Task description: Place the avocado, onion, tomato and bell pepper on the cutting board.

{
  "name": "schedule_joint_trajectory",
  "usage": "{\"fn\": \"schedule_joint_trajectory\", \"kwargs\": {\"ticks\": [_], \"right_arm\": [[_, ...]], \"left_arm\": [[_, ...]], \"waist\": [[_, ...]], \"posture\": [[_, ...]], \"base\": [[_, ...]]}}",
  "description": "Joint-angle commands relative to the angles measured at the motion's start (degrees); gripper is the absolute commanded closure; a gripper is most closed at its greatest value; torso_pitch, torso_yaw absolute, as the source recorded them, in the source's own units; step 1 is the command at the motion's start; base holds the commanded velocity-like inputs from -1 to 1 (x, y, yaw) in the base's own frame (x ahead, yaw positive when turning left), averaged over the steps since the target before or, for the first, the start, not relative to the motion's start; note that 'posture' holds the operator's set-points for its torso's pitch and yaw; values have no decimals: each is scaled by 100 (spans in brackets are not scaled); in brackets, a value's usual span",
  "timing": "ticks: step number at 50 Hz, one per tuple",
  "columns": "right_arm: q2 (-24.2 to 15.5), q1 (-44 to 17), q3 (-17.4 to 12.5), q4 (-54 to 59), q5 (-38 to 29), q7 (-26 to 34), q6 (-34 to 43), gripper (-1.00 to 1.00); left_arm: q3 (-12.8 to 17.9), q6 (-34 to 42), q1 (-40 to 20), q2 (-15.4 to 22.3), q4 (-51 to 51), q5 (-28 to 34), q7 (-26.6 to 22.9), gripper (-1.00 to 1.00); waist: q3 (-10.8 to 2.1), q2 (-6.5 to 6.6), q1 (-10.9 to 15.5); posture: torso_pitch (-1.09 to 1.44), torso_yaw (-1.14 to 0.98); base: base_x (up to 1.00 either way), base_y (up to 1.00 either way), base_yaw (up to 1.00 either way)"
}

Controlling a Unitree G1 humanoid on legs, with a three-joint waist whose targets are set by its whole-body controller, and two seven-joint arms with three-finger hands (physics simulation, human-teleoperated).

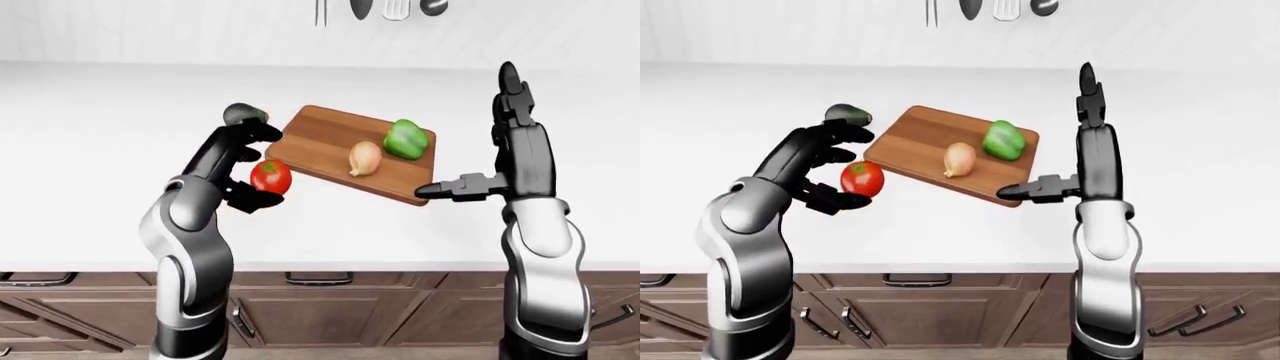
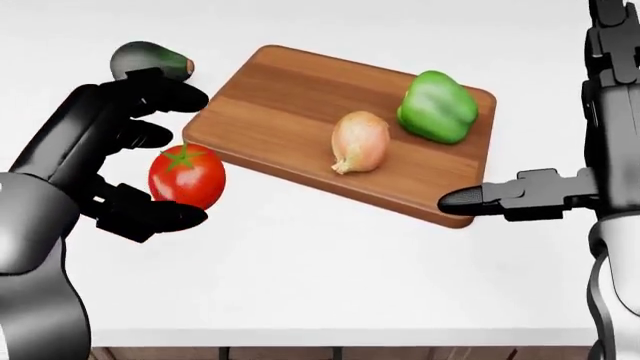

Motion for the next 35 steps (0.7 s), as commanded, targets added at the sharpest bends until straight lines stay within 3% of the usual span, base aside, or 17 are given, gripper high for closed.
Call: {"fn": "schedule_joint_trajectory", "kwargs": {"ticks": [1, 18, 20, 22, 27, 35], "right_arm": [[-59, -128, -53, -197, -25, -43, -153, -100], [-31, -55, -56, -224, -51, -41, -179, -100], [-32, -52, -60, -229, -50, -41, -179, -100], [-33, -42, -60, -226, -53, -40, -188, -100], [-33, -34, -60, -212, -53, -44, -207, -100], [-59, -106, -67, -190, -45, -30, -169, -100]], "left_arm": [[28, -105, -165, 31, -191, -20, 134, -28], [50, -332, 38, 67, 196, -399, 573, -27], [47, -343, 50, 76, 222, -413, 593, -24], [43, -334, 48, 77, 212, -412, 594, -1], [43, -327, 41, 81, 220, -417, 607, 18], [22, -326, 41, 93, 242, -397, 591, 22]], "waist": [[-140, 0, 0], [-159, 16, -5], [-160, 16, -5], [-161, 18, -6], [-160, 19, -7], [-166, 24, -12]], "posture": [[0, 0], [0, 0], [0, 0], [0, 0], [0, 0], [0, 0]], "base": [[0, 0, 0], [0, 0, 0], [0, 0, 0], [0, 0, 0], [0, 0, 0], [0, 0, 0]]}}
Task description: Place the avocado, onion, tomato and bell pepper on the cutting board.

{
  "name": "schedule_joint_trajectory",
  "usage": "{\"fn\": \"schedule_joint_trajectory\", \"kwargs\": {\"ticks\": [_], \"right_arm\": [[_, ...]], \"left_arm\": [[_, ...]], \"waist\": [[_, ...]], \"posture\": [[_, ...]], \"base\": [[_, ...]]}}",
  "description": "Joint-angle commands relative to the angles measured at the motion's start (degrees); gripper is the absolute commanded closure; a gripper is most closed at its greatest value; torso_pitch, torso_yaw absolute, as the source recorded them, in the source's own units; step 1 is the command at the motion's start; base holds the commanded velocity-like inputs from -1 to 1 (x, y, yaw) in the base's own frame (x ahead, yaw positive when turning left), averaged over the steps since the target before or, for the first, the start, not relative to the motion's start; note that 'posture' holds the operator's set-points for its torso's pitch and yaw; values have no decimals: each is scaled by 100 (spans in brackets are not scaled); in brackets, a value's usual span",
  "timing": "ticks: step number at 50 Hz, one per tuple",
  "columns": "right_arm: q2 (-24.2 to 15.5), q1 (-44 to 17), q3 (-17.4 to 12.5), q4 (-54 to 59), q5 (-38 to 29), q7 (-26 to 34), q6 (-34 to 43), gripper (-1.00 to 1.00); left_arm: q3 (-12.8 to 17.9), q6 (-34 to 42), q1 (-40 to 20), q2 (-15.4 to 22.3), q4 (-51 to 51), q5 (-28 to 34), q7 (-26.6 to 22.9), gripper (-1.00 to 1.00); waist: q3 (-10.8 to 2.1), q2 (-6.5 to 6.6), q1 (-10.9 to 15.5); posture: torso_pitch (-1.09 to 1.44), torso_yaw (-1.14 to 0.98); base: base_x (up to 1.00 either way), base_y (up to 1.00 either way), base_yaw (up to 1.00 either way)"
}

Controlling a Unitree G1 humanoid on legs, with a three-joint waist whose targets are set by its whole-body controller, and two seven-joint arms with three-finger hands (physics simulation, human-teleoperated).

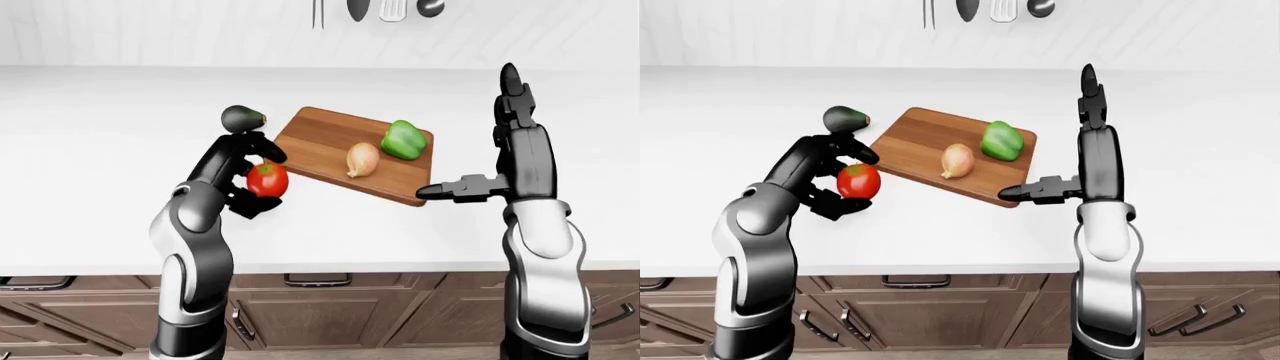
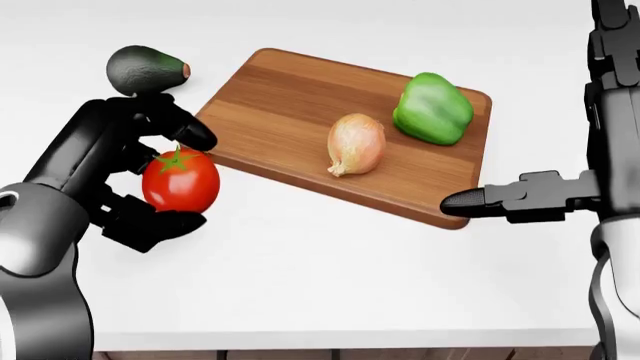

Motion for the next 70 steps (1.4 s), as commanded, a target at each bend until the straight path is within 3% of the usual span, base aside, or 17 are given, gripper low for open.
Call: {"fn": "schedule_joint_trajectory", "kwargs": {"ticks": [1, 11, 18, 25, 32, 38, 49, 70], "right_arm": [[-58, -148, -39, -183, -16, -40, -151, -100], [-46, -163, -18, -138, -23, -62, -179, -100], [-46, -92, -48, -160, 6, -74, -213, -100], [-62, -8, -126, -212, 50, -71, -232, -100], [-53, 34, -134, -196, 73, -92, -266, -100], [-82, 6, -147, -237, 77, -77, -205, -100], [-122, -16, -177, -279, 95, -62, -150, -100], [-130, 182, -291, -465, 105, -27, -125, -100]], "left_arm": [[6, -60, -151, 27, -215, 34, -14, 23], [-54, 218, -592, 58, -497, 513, -550, 29], [10, 180, -1584, 83, 155, 440, -541, 29], [51, -555, -3075, 218, 2435, -483, 321, 26], [116, -2044, -4775, 210, 5778, -1580, 1470, 28], [109, -3136, -5738, 167, 7976, -2020, 2143, 29], [40, -3687, -5929, -8, 8978, -2075, 2360, 30], [87, -3912, -5861, -271, 9202, -2031, 2600, 32]], "waist": [[-129, -7, 3], [-107, -19, 4], [-89, -44, 23], [-84, -75, 40], [-97, -105, 41], [-118, -124, 37], [-119, -135, 12], [-118, -153, 1]], "posture": [[0, 0], [0, 0], [0, 0], [0, 0], [0, 0], [0, 0], [0, 0], [0, 0]], "base": [[0, 0, 0], [0, 0, 0], [0, 0, 0], [0, 0, 0], [0, 0, 0], [0, 0, 0], [0, 0, 0], [0, 0, 0]]}}
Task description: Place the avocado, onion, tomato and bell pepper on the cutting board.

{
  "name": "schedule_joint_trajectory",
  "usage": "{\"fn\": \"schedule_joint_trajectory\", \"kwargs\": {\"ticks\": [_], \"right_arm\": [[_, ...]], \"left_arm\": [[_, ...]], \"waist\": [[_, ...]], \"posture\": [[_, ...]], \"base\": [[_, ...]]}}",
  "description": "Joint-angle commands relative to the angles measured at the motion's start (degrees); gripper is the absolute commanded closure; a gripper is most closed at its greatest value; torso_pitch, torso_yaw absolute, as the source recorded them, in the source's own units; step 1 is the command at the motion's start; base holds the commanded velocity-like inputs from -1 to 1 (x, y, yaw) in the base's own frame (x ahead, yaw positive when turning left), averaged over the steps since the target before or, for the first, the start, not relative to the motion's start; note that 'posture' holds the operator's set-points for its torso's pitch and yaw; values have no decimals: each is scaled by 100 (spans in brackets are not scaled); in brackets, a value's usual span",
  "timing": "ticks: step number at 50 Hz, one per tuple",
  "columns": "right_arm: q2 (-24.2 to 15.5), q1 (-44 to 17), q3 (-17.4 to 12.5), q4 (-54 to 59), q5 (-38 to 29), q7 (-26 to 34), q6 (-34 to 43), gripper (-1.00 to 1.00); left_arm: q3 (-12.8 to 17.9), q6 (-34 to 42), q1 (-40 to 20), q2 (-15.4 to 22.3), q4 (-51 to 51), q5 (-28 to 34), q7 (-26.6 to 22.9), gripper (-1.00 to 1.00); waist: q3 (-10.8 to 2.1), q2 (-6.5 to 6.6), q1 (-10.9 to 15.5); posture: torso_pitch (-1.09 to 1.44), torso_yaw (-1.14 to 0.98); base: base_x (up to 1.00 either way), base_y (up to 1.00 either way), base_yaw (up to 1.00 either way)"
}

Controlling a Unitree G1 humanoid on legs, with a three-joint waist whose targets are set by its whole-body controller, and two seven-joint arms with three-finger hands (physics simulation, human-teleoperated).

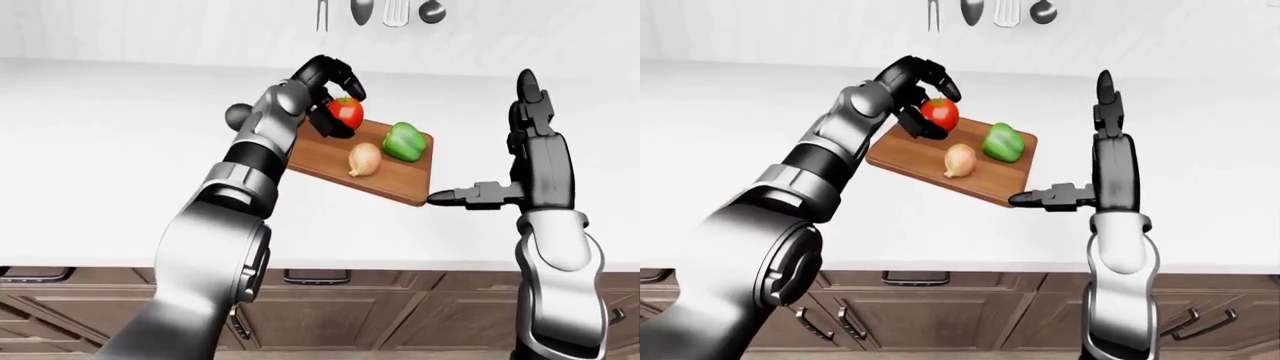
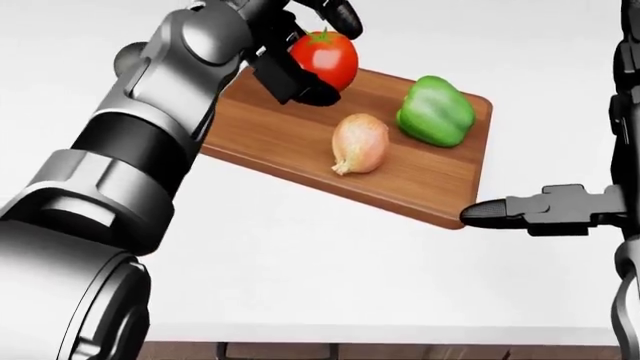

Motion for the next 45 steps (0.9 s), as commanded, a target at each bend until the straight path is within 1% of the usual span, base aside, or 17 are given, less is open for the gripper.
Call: {"fn": "schedule_joint_trajectory", "kwargs": {"ticks": [1, 9, 17, 19, 22, 25, 26, 27, 40, 45], "right_arm": [[-60, -128, -58, -200, -22, -45, -132, -100], [-62, -101, -75, -195, -9, -43, -156, -100], [-85, -178, -62, -184, -17, -45, -100, -100], [-87, -205, -48, -167, -26, -53, -91, -100], [-103, -191, -69, -194, -19, -32, -80, -100], [-105, -176, -77, -215, -13, -27, -75, -100], [-97, -168, -75, -211, -10, -31, -84, -100], [-96, -158, -77, -207, -10, -34, -95, -100], [-69, -145, -49, -185, -34, -59, -121, -100], [-63, -114, -63, -194, -27, -54, -135, -100]], "left_arm": [[30, -187, -268, 43, -262, -12, 196, 32], [45, -267, -199, -71, -185, 41, 548, 33], [44, -308, -110, -120, -138, 90, 625, 29], [51, -302, -123, -117, -135, 98, 629, 27], [46, -297, -117, -119, -124, 128, 655, 18], [52, -296, -94, -120, -120, 147, 664, 15], [49, -290, -97, -115, -119, 158, 659, 8], [49, -297, -84, -114, -118, 164, 663, 7], [61, -264, -59, -106, -113, 191, 656, 0], [63, -245, -54, -109, -122, 186, 618, -11]], "waist": [[-168, -24, 3], [-173, -28, 1], [-179, -28, 2], [-181, -27, 0], [-184, -27, -1], [-184, -28, 3], [-183, -28, 4], [-183, -27, 4], [-193, -20, 2], [-195, -19, 4]], "posture": [[0, 0], [0, 0], [0, 0], [0, 0], [0, 0], [0, 0], [0, 0], [0, 0], [0, 0], [0, 0]], "base": [[0, 0, 0], [0, 0, 0], [0, 0, 0], [0, 0, 0], [0, 0, 0], [0, 0, 0], [0, 0, 0], [0, 0, 0], [0, 0, 0], [0, 0, 0]]}}
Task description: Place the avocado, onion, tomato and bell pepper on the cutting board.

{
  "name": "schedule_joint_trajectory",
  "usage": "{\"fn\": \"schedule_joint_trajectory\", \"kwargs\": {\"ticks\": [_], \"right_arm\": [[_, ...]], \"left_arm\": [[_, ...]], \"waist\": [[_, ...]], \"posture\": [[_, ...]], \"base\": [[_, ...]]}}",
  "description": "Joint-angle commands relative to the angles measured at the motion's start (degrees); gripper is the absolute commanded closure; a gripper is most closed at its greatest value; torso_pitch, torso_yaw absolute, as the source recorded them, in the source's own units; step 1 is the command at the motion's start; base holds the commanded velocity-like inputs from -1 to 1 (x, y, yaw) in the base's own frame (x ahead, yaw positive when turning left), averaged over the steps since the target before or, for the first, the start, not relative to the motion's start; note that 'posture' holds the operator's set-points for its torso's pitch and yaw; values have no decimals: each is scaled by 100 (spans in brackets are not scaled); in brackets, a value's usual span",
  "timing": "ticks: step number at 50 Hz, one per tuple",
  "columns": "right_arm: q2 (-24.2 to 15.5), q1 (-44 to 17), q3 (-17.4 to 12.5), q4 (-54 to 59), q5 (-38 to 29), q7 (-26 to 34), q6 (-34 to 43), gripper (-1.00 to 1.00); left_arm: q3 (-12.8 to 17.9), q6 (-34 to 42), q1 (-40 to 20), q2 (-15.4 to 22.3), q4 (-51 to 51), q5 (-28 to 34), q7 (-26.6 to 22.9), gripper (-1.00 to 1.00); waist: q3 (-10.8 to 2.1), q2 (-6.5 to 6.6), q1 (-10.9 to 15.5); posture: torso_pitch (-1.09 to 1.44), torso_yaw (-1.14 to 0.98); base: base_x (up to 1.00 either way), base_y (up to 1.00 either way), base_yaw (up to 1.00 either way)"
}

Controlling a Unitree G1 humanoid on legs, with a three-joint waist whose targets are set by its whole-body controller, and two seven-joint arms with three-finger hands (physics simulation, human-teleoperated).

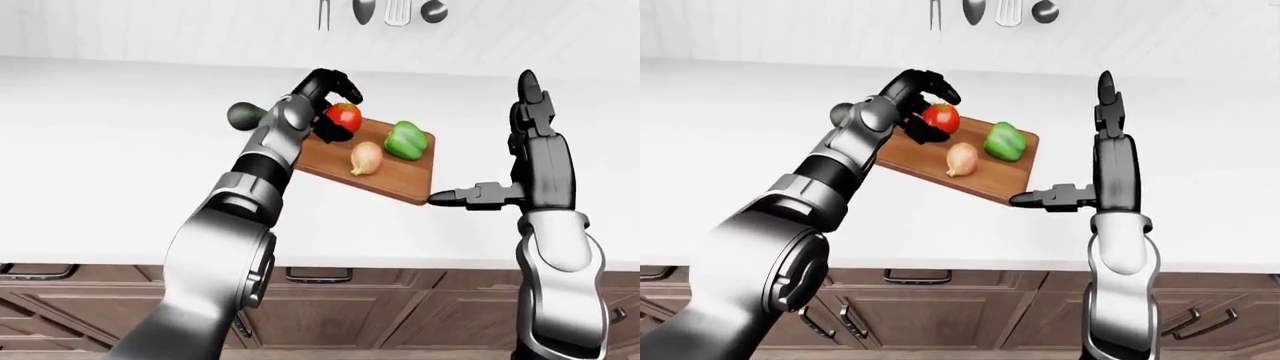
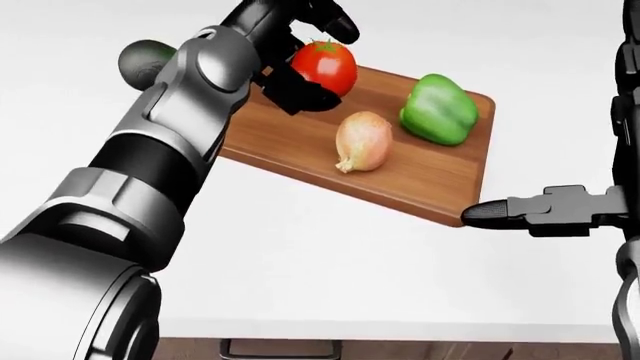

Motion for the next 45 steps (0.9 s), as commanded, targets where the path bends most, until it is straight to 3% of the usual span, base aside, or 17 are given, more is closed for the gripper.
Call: {"fn": "schedule_joint_trajectory", "kwargs": {"ticks": [1, 14, 39, 45], "right_arm": [[-60, -129, -46, -177, -29, -53, -155, -100], [-83, -166, -71, -178, -15, -36, -122, -100], [-78, -195, -29, -128, -41, -51, -139, -100], [-64, -153, -36, -154, -26, -39, -159, -100]], "left_arm": [[27, -153, -260, 51, -272, -35, 80, -11], [26, -152, -221, 19, -263, -36, 67, -23], [25, -90, -236, 77, -277, -16, 64, -17], [50, -2, -320, 247, -310, -29, 88, -15]], "waist": [[-166, -23, 2], [-168, -26, -2], [-167, -21, -3], [-165, -16, -3]], "posture": [[0, 0], [0, 0], [0, 0], [0, 0]], "base": [[0, 0, 0], [0, 0, 0], [0, 0, 0], [0, 0, 0]]}}
